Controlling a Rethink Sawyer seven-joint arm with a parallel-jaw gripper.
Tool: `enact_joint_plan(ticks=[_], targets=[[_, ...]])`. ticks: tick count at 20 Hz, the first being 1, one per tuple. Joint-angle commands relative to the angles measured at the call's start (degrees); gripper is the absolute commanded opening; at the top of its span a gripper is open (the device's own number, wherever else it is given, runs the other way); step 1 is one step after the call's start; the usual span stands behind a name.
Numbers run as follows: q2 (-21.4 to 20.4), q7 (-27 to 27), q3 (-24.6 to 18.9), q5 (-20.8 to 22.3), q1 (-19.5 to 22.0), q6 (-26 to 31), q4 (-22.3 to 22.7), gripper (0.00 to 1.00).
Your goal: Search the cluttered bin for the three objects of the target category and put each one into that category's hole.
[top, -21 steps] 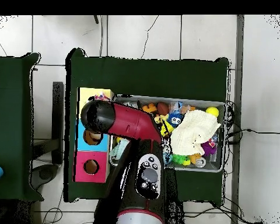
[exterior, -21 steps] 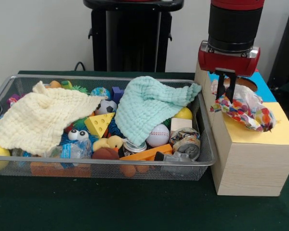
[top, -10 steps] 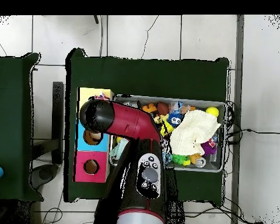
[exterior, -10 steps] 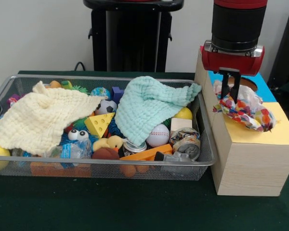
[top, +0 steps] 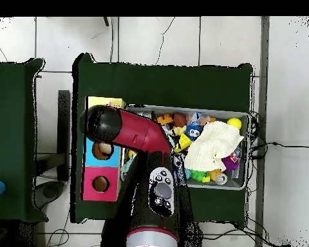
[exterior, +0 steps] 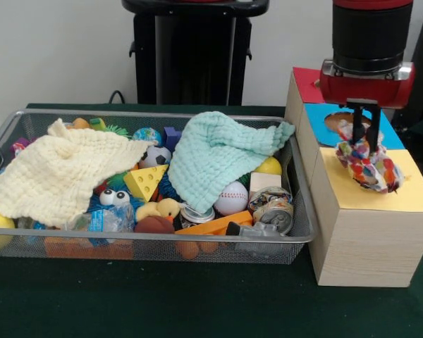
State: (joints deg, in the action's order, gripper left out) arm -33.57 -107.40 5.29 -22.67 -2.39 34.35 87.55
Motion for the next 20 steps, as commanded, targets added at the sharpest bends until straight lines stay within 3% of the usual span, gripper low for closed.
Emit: enact_joint_plan(ticks=[1, 8, 13, 17, 20], targets=[[4.7, -12.5, -7.8, -4.6, -0.4, -6.7, 0.0, 0.00], [8.9, -13.2, -8.4, -5.9, -1.7, -13.2, -1.5, 0.00], [12.1, -14.8, -2.2, -4.8, -5.7, -13.8, -4.7, 0.00], [13.1, -15.8, 0.2, -4.9, -7.8, -14.4, -4.1, 0.00], [13.9, -16.7, 3.4, -4.8, -9.7, -11.7, -5.0, 0.00]])
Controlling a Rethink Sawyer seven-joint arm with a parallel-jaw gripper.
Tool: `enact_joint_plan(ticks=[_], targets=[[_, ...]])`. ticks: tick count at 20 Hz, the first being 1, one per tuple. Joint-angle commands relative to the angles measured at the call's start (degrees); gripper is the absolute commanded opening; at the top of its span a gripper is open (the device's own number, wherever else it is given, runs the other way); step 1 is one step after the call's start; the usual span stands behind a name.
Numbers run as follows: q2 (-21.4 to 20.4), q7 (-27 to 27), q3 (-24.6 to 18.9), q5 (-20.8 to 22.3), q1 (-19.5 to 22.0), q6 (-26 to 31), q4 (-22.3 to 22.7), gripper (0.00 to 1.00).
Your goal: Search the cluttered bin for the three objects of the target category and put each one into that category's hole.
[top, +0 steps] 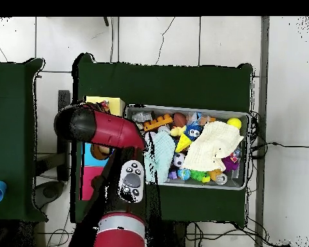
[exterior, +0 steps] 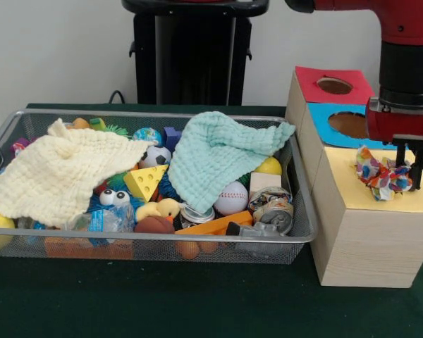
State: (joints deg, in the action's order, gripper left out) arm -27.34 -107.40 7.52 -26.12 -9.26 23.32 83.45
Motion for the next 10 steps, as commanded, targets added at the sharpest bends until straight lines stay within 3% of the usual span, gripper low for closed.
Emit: enact_joint_plan(ticks=[1, 4, 10], targets=[[8.0, -17.2, 2.3, -1.4, -3.5, 0.2, -1.2, 0.00], [8.3, -18.7, 5.2, -1.9, -5.1, 3.3, -1.7, 0.00], [8.3, -20.2, 15.2, 0.8, -9.2, 14.3, -5.5, 0.00]])
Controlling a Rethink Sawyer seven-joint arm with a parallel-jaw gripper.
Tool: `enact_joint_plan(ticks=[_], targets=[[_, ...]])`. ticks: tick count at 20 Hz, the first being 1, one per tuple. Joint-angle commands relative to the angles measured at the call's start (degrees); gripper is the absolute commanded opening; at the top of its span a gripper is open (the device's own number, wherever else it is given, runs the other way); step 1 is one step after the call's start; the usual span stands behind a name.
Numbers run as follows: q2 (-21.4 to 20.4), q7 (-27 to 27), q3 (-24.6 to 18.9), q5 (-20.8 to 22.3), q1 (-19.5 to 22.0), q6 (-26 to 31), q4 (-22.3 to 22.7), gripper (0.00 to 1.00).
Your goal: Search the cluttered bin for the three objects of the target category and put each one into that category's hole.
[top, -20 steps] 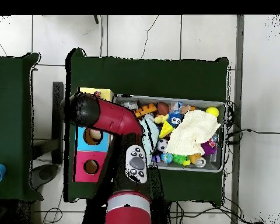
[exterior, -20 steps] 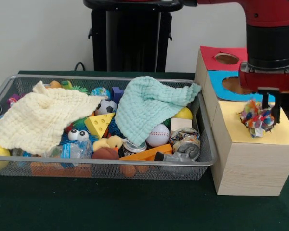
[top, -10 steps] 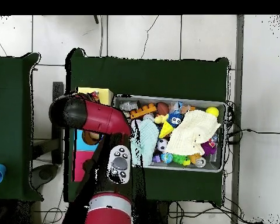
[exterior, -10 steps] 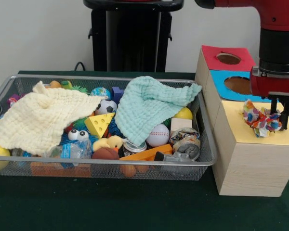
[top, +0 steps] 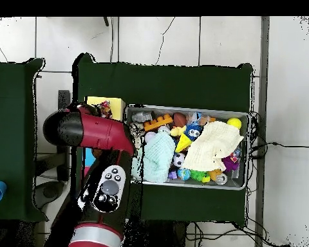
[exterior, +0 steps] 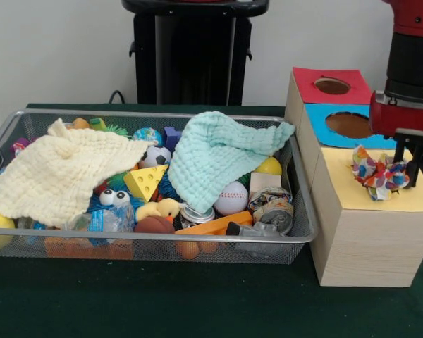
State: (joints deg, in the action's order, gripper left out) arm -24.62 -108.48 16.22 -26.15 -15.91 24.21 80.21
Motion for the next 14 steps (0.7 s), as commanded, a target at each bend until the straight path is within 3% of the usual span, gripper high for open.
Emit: enact_joint_plan(ticks=[1, 7, 14], targets=[[6.0, -18.9, 7.7, 1.2, -2.9, 13.8, -2.8, 0.00], [6.9, -17.0, 10.7, 2.7, -2.4, 15.5, -4.2, 0.00], [8.0, -15.9, 10.4, 2.5, -2.2, 11.0, -2.4, 0.00]])
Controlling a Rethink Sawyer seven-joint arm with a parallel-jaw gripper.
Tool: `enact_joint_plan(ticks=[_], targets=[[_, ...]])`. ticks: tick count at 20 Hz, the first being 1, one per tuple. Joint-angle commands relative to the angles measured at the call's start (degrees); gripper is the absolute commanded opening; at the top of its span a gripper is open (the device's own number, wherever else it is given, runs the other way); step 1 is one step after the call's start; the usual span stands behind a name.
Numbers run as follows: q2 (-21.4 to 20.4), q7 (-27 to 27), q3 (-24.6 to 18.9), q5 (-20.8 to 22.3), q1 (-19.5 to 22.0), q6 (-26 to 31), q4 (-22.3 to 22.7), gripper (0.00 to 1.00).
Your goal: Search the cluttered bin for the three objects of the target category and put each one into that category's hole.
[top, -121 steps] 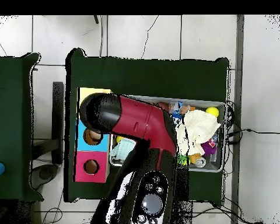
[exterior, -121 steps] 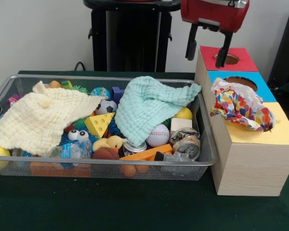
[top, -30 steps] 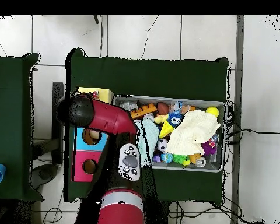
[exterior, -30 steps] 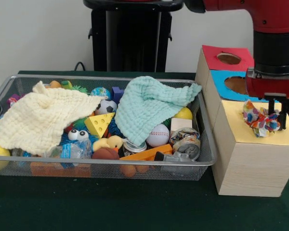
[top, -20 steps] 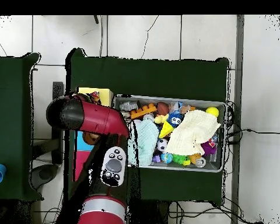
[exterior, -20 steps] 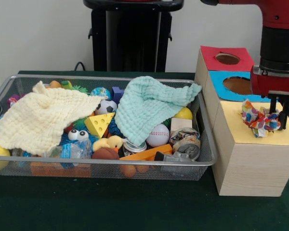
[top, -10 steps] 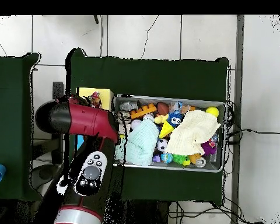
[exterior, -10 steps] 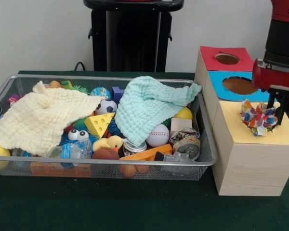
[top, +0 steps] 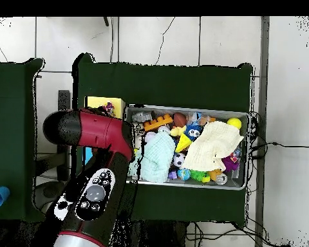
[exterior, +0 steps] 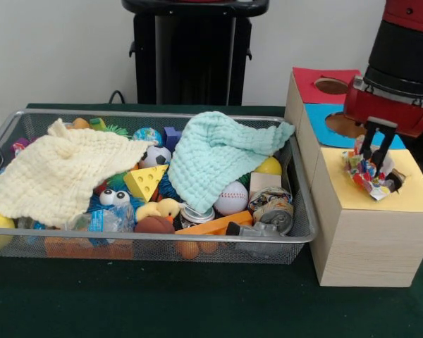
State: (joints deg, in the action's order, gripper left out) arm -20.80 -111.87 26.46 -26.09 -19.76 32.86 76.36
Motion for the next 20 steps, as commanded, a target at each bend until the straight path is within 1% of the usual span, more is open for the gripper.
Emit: enact_joint_plan(ticks=[1, 4, 11, 15, 17, 20], targets=[[4.5, -12.3, -0.1, 2.2, 1.8, 1.5, 1.5, 0.00], [5.0, -11.5, -1.3, 1.7, 2.3, -1.0, 2.2, 0.00], [5.7, -8.8, -6.6, 0.8, 5.3, -7.0, 4.0, 0.00], [5.1, -7.6, -8.6, 0.7, 6.6, -7.5, 4.7, 0.00], [4.3, -6.3, -10.6, 0.6, 7.9, -8.2, 5.8, 0.00], [2.4, -3.5, -16.5, 0.0, 11.5, -10.4, 8.8, 0.00]])
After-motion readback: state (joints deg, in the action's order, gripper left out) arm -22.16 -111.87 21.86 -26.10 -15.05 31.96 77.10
